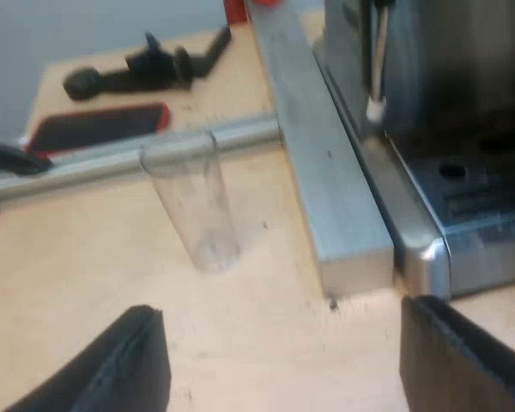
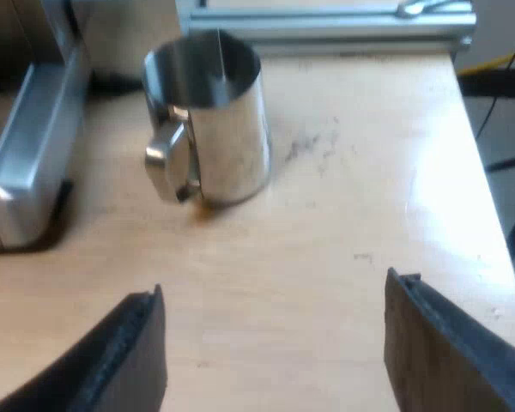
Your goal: Put the handle in the coffee machine
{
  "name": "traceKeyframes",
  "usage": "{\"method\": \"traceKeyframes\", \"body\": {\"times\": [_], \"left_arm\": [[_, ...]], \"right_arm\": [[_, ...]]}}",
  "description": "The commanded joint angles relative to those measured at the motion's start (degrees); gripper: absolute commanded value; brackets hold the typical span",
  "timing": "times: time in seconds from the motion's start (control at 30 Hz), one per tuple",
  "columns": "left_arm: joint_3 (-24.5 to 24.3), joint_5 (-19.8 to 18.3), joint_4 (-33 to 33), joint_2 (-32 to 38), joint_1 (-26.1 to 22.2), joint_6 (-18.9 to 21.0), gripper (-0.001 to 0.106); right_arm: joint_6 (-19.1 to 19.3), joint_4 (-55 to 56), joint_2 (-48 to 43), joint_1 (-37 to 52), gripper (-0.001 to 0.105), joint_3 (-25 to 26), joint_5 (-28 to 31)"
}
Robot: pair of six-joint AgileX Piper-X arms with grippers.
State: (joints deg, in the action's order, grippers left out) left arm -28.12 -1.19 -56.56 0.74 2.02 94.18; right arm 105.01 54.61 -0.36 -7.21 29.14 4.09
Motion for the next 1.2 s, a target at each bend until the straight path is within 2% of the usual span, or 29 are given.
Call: {"method": "traceKeyframes", "body": {"times": [0.03, 1.2], "left_arm": [[-0.2, 0.6, 0.3, 8.0, 0.5, 0.7, 0.059], [-0.2, 0.6, 0.3, 8.0, 2.3, 0.7, 0.059]], "right_arm": [[-0.1, -0.4, -2.4, 0.3, 0.058, -0.8, -0.5], [-0.2, -0.6, -2.4, 0.3, 0.058, -1.5, -0.5]]}}
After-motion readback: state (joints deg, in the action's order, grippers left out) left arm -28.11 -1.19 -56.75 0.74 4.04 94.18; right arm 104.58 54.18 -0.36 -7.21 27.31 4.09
